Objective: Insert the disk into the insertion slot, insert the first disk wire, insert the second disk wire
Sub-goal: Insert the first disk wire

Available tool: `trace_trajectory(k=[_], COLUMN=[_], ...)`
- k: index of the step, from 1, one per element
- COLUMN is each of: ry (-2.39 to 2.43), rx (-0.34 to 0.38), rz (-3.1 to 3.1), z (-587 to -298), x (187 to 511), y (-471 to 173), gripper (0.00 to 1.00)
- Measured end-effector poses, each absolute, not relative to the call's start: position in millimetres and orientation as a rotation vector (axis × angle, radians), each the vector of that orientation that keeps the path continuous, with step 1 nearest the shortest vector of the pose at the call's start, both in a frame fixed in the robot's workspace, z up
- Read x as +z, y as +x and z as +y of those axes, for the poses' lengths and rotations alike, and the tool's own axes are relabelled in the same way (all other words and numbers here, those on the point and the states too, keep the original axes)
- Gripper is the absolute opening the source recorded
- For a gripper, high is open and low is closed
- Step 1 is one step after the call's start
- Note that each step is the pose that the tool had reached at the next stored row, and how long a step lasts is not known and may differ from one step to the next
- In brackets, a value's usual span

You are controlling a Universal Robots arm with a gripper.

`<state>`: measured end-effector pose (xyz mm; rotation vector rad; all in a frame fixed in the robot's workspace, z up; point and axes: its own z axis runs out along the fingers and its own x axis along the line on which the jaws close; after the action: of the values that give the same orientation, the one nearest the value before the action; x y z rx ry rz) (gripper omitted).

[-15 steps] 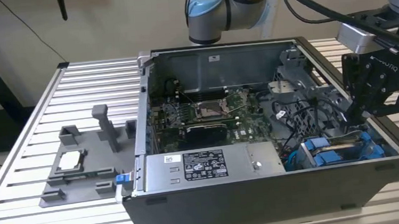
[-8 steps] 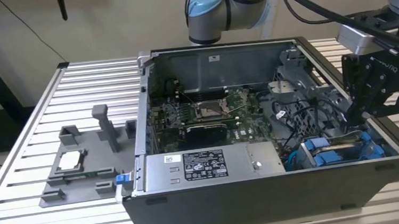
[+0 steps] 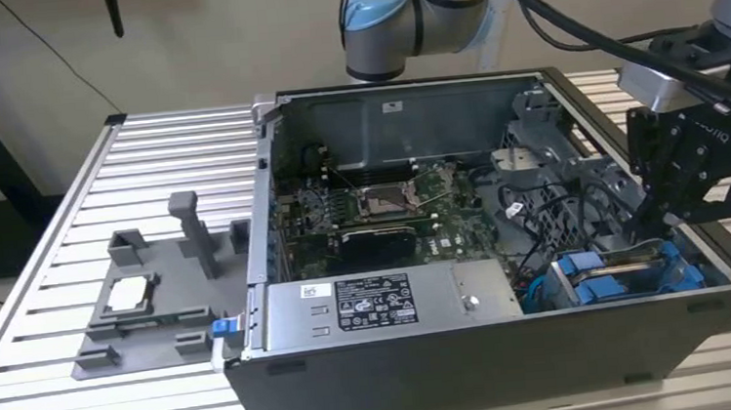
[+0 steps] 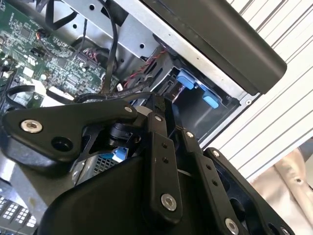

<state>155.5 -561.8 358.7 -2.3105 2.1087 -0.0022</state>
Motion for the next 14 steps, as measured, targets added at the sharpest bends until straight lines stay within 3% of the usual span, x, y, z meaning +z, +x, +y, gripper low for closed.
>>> trace_trajectory(k=[14], ry=[-2.293], rx=[0.003], rz=[2.103], z=[-562], x=[346], y=[155], gripper=[0.19])
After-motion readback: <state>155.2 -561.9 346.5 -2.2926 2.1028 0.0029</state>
